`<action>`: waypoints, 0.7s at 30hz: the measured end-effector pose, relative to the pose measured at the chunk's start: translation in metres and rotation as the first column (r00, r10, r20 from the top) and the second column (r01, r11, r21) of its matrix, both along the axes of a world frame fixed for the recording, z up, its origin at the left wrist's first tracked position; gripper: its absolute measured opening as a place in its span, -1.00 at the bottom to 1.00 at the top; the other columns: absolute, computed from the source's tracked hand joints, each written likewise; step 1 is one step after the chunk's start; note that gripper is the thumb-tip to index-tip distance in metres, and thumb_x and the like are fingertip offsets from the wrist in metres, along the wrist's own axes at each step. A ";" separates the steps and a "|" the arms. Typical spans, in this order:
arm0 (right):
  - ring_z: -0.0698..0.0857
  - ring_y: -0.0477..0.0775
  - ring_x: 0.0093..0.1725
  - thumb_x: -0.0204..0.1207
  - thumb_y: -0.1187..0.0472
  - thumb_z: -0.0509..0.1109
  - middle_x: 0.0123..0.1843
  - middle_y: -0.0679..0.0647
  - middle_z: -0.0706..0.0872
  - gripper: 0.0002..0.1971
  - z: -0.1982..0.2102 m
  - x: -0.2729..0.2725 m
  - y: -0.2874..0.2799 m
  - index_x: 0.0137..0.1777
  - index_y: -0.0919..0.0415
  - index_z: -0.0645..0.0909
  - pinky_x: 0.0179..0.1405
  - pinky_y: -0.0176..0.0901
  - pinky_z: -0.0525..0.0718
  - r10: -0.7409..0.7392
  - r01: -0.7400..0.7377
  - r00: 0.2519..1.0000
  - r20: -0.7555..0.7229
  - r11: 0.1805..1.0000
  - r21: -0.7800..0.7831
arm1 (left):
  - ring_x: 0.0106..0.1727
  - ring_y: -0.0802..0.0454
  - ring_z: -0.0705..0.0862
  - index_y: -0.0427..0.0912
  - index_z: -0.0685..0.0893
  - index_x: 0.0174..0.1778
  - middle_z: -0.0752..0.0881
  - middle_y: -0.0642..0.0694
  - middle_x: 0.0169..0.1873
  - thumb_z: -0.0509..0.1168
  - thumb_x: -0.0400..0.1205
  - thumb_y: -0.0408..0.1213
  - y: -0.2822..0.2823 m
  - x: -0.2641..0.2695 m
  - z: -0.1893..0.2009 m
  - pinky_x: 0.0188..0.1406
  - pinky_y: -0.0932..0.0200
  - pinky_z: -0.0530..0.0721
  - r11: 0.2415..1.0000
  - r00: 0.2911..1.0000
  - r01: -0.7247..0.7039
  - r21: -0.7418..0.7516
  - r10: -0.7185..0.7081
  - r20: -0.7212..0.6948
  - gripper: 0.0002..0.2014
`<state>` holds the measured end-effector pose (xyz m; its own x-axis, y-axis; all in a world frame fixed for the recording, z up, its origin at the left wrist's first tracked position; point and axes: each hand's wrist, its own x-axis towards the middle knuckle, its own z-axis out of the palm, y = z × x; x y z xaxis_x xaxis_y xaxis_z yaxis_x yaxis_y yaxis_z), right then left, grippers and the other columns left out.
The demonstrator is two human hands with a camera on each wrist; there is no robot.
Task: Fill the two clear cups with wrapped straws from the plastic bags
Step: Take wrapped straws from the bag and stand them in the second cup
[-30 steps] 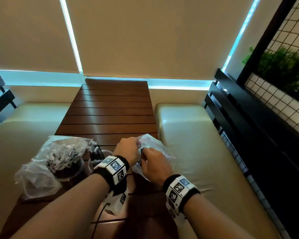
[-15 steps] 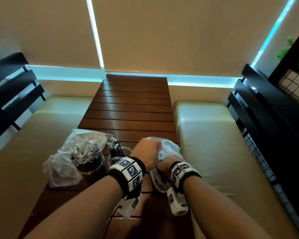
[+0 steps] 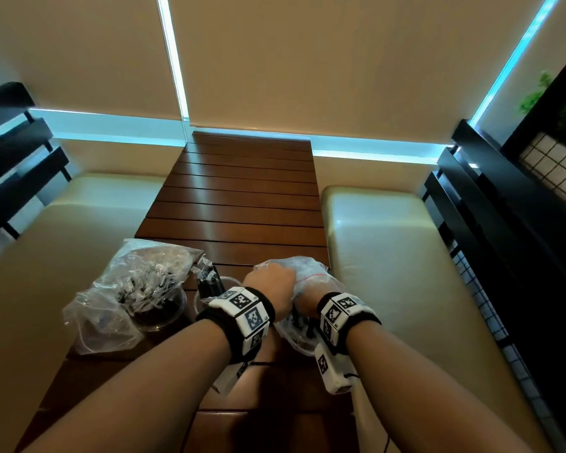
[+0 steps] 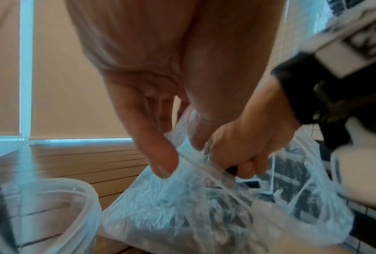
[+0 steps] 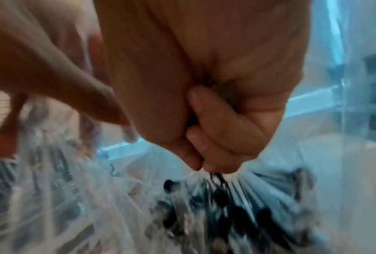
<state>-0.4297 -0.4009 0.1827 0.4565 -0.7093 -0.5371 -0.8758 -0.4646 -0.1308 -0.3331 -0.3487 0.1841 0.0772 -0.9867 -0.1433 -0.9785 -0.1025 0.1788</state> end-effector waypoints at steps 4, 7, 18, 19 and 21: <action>0.62 0.18 0.38 0.66 0.23 0.32 0.37 0.18 0.67 -0.67 0.015 0.000 -0.004 0.39 0.25 0.61 0.35 -0.06 0.56 0.087 -0.087 0.996 0.009 0.996 -0.012 | 0.11 -0.16 0.72 -0.28 0.68 0.10 0.72 -0.25 0.12 0.24 0.69 -0.25 -0.016 -0.006 -0.009 0.05 0.06 0.68 0.997 0.997 -0.072 0.027 0.072 -0.010 -0.80; 0.61 0.13 0.33 0.65 0.26 0.33 0.32 0.17 0.65 -0.70 0.034 -0.007 -0.005 0.35 0.26 0.61 0.23 -0.11 0.55 0.028 -0.028 0.999 0.023 0.999 0.033 | 0.21 -0.18 0.68 -0.31 0.64 0.18 0.69 -0.27 0.20 0.24 0.68 -0.27 -0.030 -0.011 -0.016 0.07 0.06 0.62 0.973 0.969 -0.232 0.013 0.232 -0.087 -0.76; 0.50 0.00 -0.49 0.62 0.23 0.27 -0.30 0.12 0.61 -0.85 0.096 -0.074 -0.011 0.07 0.28 0.59 -0.66 -0.33 0.42 -0.079 0.069 0.995 0.068 0.988 0.137 | 0.35 -0.30 0.50 -0.24 0.26 0.49 0.42 -0.34 0.37 0.33 0.20 -0.14 -0.045 -0.006 -0.030 0.26 -0.07 0.63 0.904 0.695 -0.344 0.253 0.426 -0.580 -0.13; 0.50 -0.01 -0.48 0.62 0.22 0.28 -0.27 0.12 0.61 -0.84 0.102 -0.082 -0.011 0.08 0.28 0.59 -0.64 -0.30 0.42 -0.093 0.079 0.992 0.084 0.985 0.155 | 0.43 -0.33 0.43 -0.26 0.22 0.54 0.33 -0.36 0.45 0.34 0.25 -0.13 -0.045 -0.006 -0.033 0.38 -0.07 0.56 0.903 0.718 -0.336 0.268 0.430 -0.547 -0.10; 0.47 -0.06 -0.48 0.65 0.20 0.29 -0.27 0.08 0.59 -0.87 0.116 -0.099 -0.011 0.09 0.24 0.58 -0.61 -0.28 0.41 -0.131 0.100 0.981 0.140 0.972 0.213 | 0.55 -0.33 0.30 -0.30 0.10 0.63 0.16 -0.38 0.57 0.39 0.43 -0.17 -0.043 -0.006 -0.038 0.52 -0.05 0.42 0.904 0.751 -0.338 0.263 0.427 -0.504 -0.11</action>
